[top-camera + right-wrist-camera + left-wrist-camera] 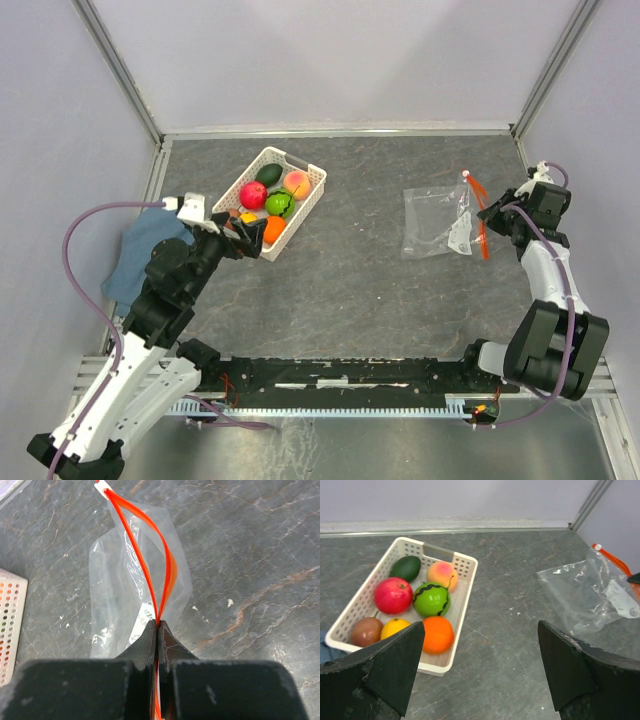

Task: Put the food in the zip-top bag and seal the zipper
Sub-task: Pick up the zipper food storage bag at the corner of the board.

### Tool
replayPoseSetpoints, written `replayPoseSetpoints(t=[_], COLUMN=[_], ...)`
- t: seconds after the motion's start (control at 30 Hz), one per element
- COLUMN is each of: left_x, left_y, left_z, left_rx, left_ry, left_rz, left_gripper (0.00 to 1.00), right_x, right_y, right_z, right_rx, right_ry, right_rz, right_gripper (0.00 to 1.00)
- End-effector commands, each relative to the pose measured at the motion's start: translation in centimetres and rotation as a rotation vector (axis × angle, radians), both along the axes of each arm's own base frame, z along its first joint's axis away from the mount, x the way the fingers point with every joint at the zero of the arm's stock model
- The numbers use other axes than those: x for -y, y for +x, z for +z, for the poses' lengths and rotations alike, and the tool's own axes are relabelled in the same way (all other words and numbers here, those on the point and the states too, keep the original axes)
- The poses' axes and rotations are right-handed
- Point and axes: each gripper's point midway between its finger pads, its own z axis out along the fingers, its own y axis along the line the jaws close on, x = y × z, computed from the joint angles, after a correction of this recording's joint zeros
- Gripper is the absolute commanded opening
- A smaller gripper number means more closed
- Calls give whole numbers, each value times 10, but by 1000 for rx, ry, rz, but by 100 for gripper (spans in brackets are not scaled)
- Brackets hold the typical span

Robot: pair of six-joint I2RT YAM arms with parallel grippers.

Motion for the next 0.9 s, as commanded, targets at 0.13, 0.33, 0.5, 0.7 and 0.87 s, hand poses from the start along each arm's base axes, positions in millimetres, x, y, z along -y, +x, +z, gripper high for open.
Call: replayPoseSetpoints(t=[0.13, 0.33, 0.5, 0.7, 0.87], left_x=[45, 73, 91, 115, 144], left_y=[1, 10, 17, 19, 19], left_z=[35, 32, 25, 18, 16], left_rx=[-90, -189, -251, -282, -300], left_ry=[-223, -364, -467, -551, -585], left_rz=[-157, -236, -275, -338, -380], left_gripper=[99, 96, 94, 93, 92], right_x=[-23, -48, -67, -92, -107], right_y=[-5, -15, -29, -46, -54], right_z=[67, 105, 127, 140, 141], right_rx=[162, 281, 372, 435, 457], right_ry=[-186, -281, -316, -318, -333], right_rz=[62, 120, 158, 207, 238], right_gripper=[2, 2, 2, 2, 2])
